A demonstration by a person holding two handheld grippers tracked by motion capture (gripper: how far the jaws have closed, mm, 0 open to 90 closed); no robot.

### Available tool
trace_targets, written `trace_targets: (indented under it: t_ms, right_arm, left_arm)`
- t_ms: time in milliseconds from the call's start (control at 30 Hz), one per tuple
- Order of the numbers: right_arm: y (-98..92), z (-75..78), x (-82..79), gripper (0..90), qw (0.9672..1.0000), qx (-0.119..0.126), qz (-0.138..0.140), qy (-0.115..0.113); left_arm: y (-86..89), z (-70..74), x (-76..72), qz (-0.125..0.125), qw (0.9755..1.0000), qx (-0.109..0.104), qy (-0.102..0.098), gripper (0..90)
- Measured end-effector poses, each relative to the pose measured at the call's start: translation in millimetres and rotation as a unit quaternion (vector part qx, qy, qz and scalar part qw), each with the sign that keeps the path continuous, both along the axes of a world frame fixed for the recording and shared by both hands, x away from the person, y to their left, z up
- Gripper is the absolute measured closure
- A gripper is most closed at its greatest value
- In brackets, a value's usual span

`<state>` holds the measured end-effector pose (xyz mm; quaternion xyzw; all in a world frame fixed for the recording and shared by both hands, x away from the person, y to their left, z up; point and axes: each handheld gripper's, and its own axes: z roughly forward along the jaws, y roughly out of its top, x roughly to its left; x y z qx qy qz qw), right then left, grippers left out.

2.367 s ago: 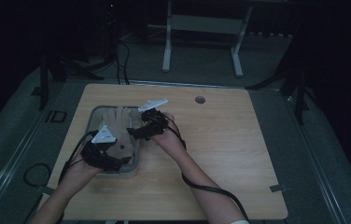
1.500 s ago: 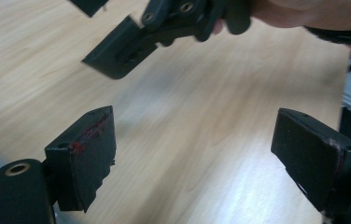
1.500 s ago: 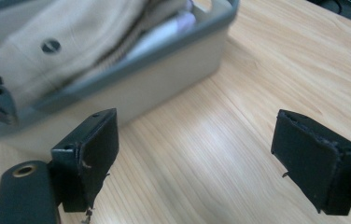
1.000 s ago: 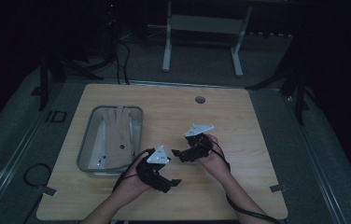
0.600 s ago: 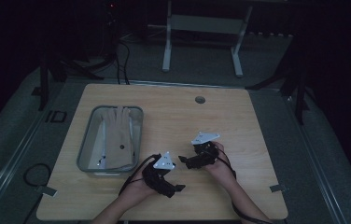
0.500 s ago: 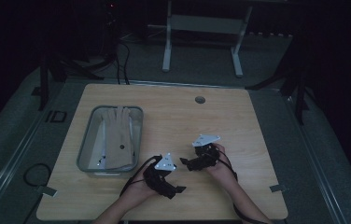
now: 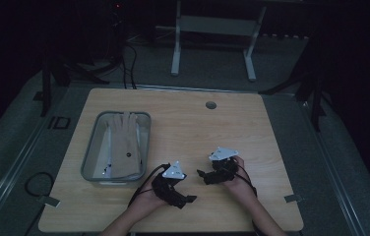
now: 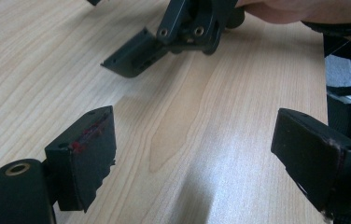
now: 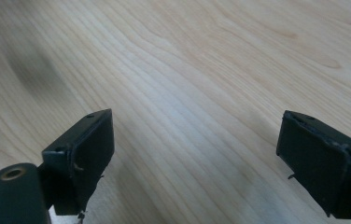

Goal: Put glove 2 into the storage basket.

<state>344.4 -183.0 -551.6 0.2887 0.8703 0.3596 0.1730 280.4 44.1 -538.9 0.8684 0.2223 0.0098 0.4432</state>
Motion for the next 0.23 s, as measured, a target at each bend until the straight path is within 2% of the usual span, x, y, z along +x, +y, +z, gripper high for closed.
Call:
trace_targets:
  t_ms: [233]
  right_arm:
    - [-2.3, -0.4, -1.7, 12.8, 1.0, -0.001, 0.0, -0.009]
  left_arm:
    - [-1.7, -2.2, -0.1, -0.004, 1.0, 0.003, 0.006, 14.1]
